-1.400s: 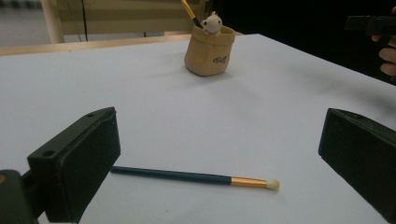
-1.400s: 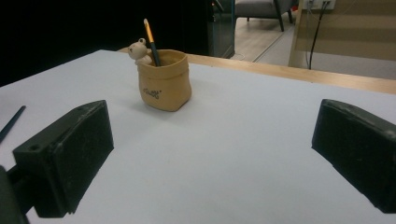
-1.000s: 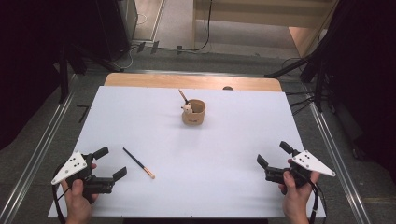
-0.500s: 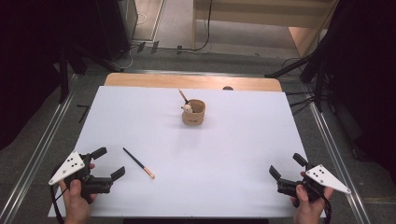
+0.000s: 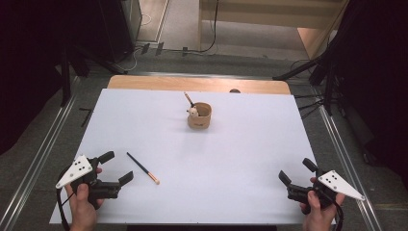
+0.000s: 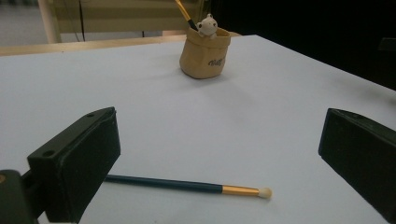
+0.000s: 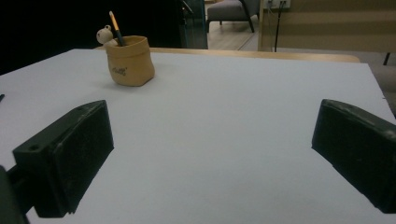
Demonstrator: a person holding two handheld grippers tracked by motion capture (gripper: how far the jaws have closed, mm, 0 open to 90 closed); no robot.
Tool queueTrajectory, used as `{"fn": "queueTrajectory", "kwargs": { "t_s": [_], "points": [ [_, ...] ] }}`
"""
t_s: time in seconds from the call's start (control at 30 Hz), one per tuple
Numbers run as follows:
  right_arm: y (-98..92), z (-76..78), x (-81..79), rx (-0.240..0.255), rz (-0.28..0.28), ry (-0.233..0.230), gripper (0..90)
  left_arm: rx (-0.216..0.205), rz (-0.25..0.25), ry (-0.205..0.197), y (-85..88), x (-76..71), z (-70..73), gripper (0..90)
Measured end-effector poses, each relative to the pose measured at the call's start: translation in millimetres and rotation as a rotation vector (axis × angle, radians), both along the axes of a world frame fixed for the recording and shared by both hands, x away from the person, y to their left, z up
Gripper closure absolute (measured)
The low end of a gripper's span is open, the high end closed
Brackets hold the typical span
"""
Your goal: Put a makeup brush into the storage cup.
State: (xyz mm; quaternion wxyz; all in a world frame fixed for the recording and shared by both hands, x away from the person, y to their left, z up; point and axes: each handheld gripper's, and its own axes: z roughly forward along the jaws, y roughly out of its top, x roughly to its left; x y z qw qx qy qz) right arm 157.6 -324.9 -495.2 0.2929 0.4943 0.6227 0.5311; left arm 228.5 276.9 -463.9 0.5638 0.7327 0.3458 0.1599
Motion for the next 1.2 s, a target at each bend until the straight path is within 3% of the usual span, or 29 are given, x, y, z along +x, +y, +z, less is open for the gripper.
{"fn": "queueTrajectory", "kwargs": {
  "t_s": [0.27,0.4,0.7,1.0,1.2],
  "points": [
    [-0.1,0.1,-0.3,0.018,0.011,0.003,0.0,0.010,0.003,0.026,-14.1,1.4,5.5,0.0],
    [0.0,0.6,-0.2,0.022,0.016,0.003,0.0,0.055,-0.016,0.047,-24.2,4.5,6.1,0.0],
    [1.4,-0.5,-0.3,0.016,0.028,0.008,0.0,0.121,-0.009,0.100,-40.1,15.2,8.2,0.0],
    [-2.0,-0.5,-1.2,0.022,0.026,0.009,0.0,0.231,-0.001,0.229,-54.1,28.5,5.6,0.0],
    [-2.8,-2.0,-0.5,0.019,0.032,0.012,0.0,0.302,0.026,0.337,-60.6,37.3,8.1,0.0]
  ]
}}
